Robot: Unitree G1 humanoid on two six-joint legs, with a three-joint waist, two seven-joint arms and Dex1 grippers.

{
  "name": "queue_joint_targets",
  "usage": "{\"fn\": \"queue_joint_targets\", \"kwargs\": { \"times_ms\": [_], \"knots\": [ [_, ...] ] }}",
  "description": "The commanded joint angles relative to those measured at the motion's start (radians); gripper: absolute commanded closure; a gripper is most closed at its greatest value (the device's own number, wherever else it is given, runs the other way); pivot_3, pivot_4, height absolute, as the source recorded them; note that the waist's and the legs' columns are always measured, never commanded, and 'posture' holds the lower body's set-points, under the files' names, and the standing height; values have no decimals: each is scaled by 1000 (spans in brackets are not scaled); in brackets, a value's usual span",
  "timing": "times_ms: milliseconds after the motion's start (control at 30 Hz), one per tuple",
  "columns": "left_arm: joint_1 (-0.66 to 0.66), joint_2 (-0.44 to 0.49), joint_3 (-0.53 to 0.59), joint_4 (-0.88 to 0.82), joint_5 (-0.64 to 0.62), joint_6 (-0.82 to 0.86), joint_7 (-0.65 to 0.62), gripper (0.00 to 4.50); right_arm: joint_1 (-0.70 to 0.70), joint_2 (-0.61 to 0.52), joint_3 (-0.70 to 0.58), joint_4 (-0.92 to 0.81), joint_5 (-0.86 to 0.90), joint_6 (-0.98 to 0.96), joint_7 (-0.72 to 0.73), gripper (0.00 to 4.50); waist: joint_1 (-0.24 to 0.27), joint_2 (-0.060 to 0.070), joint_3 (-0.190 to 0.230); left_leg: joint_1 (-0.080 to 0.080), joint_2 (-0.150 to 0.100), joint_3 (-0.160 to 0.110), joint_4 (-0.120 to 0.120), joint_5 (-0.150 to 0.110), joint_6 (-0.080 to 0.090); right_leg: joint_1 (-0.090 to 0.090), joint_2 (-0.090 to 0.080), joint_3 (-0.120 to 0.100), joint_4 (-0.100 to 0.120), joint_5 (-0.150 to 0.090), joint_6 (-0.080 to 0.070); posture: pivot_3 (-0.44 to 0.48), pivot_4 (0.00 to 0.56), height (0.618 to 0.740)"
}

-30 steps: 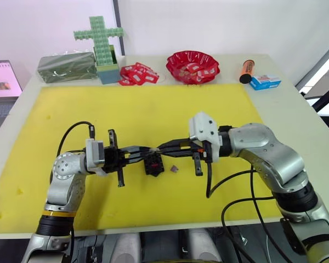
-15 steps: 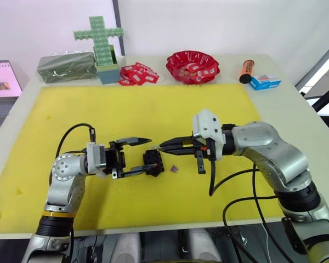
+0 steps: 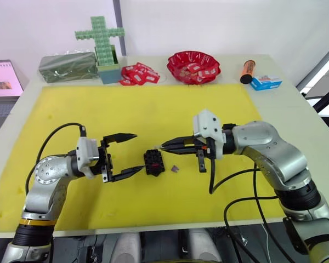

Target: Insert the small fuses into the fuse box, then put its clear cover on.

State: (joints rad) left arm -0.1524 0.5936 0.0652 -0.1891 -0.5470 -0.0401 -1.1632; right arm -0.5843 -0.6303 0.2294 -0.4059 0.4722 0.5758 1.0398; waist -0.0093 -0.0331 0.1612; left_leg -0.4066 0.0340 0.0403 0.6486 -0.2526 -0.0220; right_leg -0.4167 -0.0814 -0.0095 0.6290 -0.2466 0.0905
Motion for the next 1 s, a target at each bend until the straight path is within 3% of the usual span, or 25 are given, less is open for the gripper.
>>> {"fn": "queue_joint_targets", "kwargs": {
  "times_ms": [33, 233, 333, 467, 1000],
  "knots": [
    [-13, 0, 16, -79, -64, 59, 27, 11, -11, 7, -18, -8, 7, -19, 5, 4500, -2, 0, 0, 0, 0, 0, 0, 0, 0, 0, 0, 0, 0, 0, 0, 0, 150, 740],
    [-1, -16, -1, -102, -78, 66, -2, 11, 3, 1, -35, -23, 23, -19, 9, 4500, -2, 0, 0, 0, 0, 0, 0, 0, 0, 0, 0, 0, 0, 0, 0, 0, 150, 740],
    [-12, -26, -9, -96, -92, 72, -22, 631, 4, 2, -40, -34, 31, -13, 5, 4500, 0, 0, 0, 0, 0, 0, 0, 0, 0, 0, 0, 0, 0, 0, 0, 0, 150, 740],
    [-27, -32, -23, -92, -69, 83, -7, 2053, 7, 0, -41, -48, 37, -8, -1, 4500, 0, 0, 0, 0, 0, 0, 0, 0, 0, 0, 0, 0, 0, 0, 0, 0, 150, 740],
    [-50, -46, -50, -102, -78, 111, 0, 2053, 12, -3, -35, -80, 38, -8, -13, 4500, -1, 0, 0, 0, 0, 0, 0, 0, 0, 0, 0, 0, 0, 0, 0, 0, 150, 740]
  ]
}}
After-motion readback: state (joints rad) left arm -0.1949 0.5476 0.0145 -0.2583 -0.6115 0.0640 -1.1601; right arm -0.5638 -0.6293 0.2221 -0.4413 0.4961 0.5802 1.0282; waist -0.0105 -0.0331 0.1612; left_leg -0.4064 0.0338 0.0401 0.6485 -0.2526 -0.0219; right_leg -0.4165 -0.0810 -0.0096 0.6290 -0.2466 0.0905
